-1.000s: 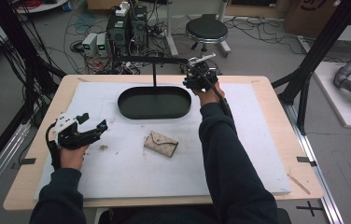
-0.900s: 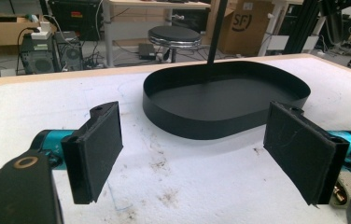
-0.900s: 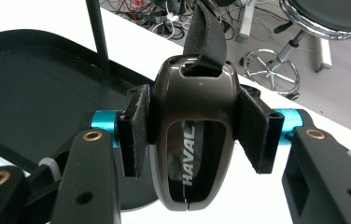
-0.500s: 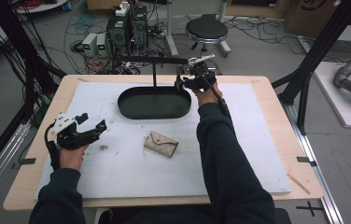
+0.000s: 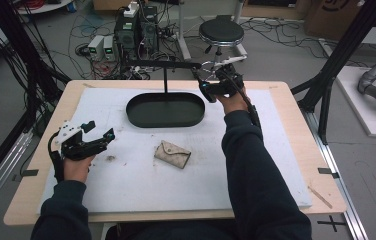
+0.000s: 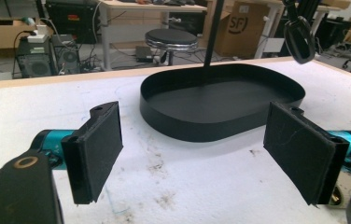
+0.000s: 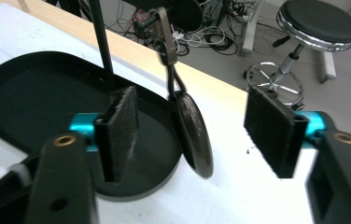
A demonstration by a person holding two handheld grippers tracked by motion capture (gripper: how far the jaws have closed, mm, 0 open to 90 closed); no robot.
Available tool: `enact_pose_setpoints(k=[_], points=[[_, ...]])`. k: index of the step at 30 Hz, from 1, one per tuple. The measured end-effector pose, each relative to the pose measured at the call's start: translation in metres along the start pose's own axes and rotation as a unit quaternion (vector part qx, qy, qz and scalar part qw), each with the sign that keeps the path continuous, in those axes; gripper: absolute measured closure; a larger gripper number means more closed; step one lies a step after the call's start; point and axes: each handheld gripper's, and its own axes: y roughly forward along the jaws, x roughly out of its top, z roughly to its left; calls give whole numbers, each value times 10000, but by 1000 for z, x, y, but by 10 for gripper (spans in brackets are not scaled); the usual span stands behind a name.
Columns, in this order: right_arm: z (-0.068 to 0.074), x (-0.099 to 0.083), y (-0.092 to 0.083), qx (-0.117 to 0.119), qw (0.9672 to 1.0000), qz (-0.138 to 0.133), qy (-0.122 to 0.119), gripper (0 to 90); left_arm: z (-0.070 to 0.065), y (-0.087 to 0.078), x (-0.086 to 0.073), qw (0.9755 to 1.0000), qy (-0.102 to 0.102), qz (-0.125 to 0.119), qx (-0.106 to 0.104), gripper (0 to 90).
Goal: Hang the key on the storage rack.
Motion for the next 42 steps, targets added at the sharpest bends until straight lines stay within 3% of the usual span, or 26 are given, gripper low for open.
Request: enact_pose_setpoints(k=[4,7,12,13,14,17,24,26,27,32,42], points=[[-6,-6,-18,145,9997,-184,16,290,-2,0,2,10000,-18,-39,-80,193],[-15,-21,-33,214,9991,-371,-3,236,-4,1,3,9999,-36,-49,-141,193],[-30,-57,-56,270,9978,-609,31,200,-4,1,3,9999,-27,-27,-152,193],[-30,-57,-56,270,9978,-609,31,200,-4,1,3,9999,-27,-27,-152,193],[-34,-75,-63,281,9981,-546,48,189,-4,1,3,9999,-28,-1,-156,193],[-39,-103,-68,441,9970,-633,60,188,-4,1,3,9999,-51,-8,-162,193],[-36,-148,-67,392,9972,-615,139,189,-4,0,2,9999,-75,5,-131,193],[-35,-152,-66,376,9972,-627,147,189,-4,0,2,9999,-67,13,-130,193],[-35,-156,-64,386,9981,-485,73,189,-5,0,2,9999,-62,4,-115,193],[-37,-155,-69,395,9969,-672,138,189,-5,2,2,9999,-55,11,-133,193],[-37,-159,-67,394,9975,-568,135,189,-5,1,2,10000,-67,18,-69,193]])
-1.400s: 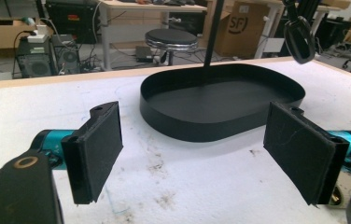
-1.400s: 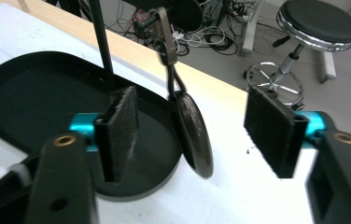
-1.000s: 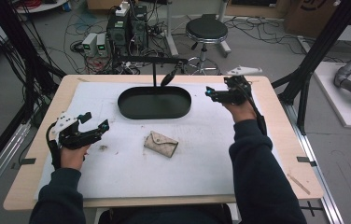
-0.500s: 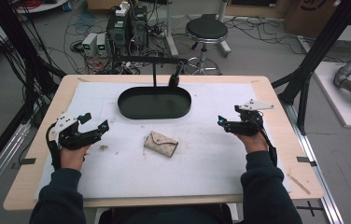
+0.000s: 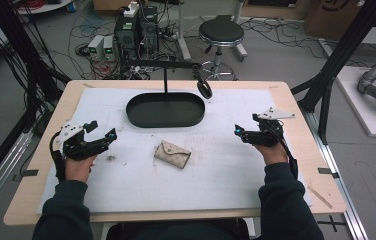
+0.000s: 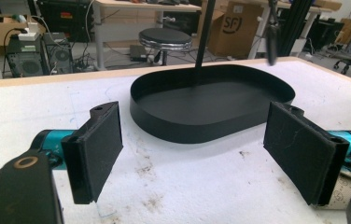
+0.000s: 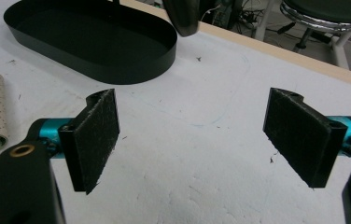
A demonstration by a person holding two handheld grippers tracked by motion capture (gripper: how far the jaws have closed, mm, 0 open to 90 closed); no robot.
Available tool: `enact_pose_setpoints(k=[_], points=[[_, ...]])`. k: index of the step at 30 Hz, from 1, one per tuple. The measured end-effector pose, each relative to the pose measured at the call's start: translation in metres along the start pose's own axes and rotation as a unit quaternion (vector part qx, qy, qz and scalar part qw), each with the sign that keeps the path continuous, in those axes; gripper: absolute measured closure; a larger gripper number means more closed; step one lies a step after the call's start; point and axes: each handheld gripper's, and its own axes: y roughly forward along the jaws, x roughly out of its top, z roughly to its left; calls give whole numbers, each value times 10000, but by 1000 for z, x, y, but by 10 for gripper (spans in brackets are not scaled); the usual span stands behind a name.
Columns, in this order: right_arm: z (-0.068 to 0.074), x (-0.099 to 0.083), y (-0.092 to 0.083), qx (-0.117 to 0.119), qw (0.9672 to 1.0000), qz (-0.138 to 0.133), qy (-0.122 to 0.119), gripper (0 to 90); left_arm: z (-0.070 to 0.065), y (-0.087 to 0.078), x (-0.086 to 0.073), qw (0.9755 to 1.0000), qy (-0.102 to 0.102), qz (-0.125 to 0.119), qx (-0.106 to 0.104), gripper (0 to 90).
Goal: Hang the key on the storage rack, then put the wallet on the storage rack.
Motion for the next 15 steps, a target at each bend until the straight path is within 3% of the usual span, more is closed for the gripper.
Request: enact_pose_setpoints(k=[8,15], points=[[-2,0,-2,25,10000,-58,40,189,0,0,0,10000,13,4,24,193],[8,2,1,180,9998,-86,14,189,1,1,0,10000,25,27,-12,193]])
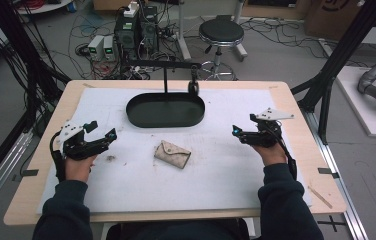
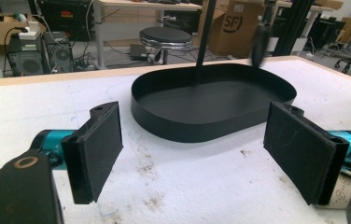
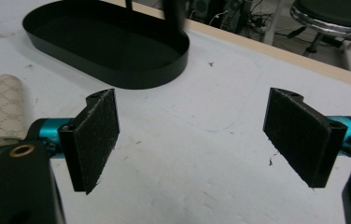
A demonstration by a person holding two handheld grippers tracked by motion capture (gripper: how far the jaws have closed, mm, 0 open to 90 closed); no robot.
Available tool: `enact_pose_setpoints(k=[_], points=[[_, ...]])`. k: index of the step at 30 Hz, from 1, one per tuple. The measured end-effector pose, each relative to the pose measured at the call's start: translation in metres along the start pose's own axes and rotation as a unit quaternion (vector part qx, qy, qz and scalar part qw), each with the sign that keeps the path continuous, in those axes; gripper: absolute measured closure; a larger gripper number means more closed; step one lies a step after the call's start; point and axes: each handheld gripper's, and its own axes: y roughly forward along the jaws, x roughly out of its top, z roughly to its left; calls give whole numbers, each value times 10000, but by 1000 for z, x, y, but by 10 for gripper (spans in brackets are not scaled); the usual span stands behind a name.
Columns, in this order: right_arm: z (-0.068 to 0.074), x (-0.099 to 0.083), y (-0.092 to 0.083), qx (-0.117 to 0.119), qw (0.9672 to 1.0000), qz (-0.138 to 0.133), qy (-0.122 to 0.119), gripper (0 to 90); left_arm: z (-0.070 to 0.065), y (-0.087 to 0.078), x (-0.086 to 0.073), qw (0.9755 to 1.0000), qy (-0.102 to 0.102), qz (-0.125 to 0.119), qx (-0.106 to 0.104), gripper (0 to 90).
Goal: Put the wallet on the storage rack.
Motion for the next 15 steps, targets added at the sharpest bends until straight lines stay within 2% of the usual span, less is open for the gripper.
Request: enact_pose_setpoints(k=[2,5,6,7,8,9,11,12,15], points=[[6,0,3,95,10000,-22,-20,188,0,1,0,10000,-17,21,-14,193],[23,0,12,359,9993,32,-91,189,-1,-1,0,10000,1,16,-5,193],[23,0,12,359,9993,32,-91,189,-1,-1,0,10000,1,16,-5,193],[34,1,15,452,9988,-31,-175,189,-2,-2,0,10000,20,5,17,193],[34,1,15,452,9988,-31,-175,189,-2,-2,0,10000,20,5,17,193],[44,2,20,613,9979,-24,-202,189,-2,-2,0,10000,37,28,8,193],[48,2,22,647,9976,1,-248,189,-3,-2,-1,10000,46,42,20,193],[59,2,29,779,9965,59,-298,189,-3,-3,0,10000,67,45,34,196],[78,2,39,981,9940,160,-451,189,-3,-4,0,10000,45,20,52,196]])
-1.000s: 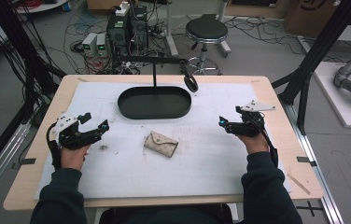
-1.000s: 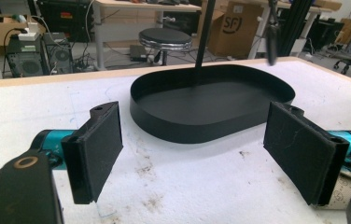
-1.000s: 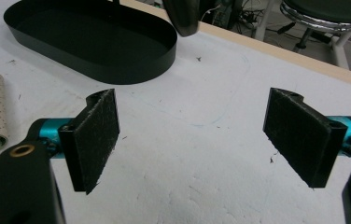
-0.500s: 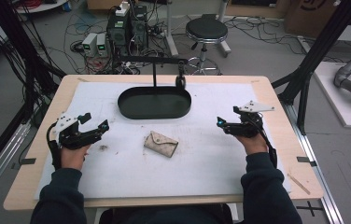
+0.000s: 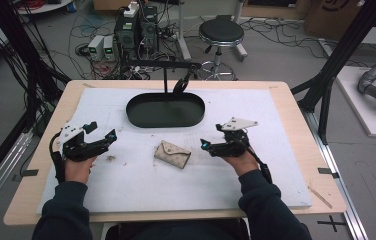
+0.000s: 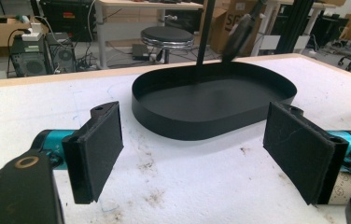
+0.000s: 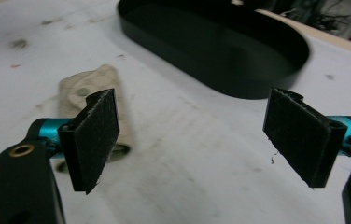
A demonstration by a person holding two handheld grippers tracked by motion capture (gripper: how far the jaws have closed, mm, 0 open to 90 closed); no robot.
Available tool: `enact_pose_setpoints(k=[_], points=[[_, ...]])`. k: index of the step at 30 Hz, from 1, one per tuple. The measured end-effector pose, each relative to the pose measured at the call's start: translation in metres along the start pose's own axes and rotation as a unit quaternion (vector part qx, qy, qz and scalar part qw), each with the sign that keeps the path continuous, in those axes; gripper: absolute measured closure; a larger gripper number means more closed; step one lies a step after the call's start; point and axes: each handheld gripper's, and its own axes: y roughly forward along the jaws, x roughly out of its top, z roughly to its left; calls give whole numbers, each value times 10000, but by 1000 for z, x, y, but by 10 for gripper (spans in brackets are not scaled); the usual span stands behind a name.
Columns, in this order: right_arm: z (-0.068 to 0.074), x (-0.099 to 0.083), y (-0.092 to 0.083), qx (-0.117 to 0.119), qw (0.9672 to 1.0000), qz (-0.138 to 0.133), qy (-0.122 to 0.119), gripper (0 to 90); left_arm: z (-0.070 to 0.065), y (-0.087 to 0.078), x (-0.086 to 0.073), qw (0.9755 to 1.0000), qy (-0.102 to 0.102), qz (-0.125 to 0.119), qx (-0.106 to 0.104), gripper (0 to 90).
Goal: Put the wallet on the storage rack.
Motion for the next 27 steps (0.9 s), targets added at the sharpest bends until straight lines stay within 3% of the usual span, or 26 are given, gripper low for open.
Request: enact_pose_setpoints(k=[2,3,7,13,18,19,22,24,27], points=[[6,0,5,91,9999,34,-56,189,0,1,0,10000,14,28,8,196],[18,2,16,215,9995,54,-220,188,0,1,-1,10000,22,41,2,196],[38,3,36,468,9982,211,-307,189,1,0,-1,10000,20,27,3,196],[57,-1,62,690,9952,511,-476,189,2,-2,-2,10000,-15,31,32,196],[64,-6,77,783,9922,778,-573,189,3,-2,-3,10000,-36,26,49,196],[66,-9,85,808,9894,1008,-659,189,3,-3,-3,10000,-41,21,56,196],[67,-9,86,835,9881,1052,-747,190,4,-3,-3,10000,-45,29,62,196],[67,-8,89,836,9863,1185,-781,259,4,-3,-3,10000,-57,40,63,196],[67,-8,90,865,9856,1243,-753,283,4,-3,-3,10000,-42,33,67,196]])
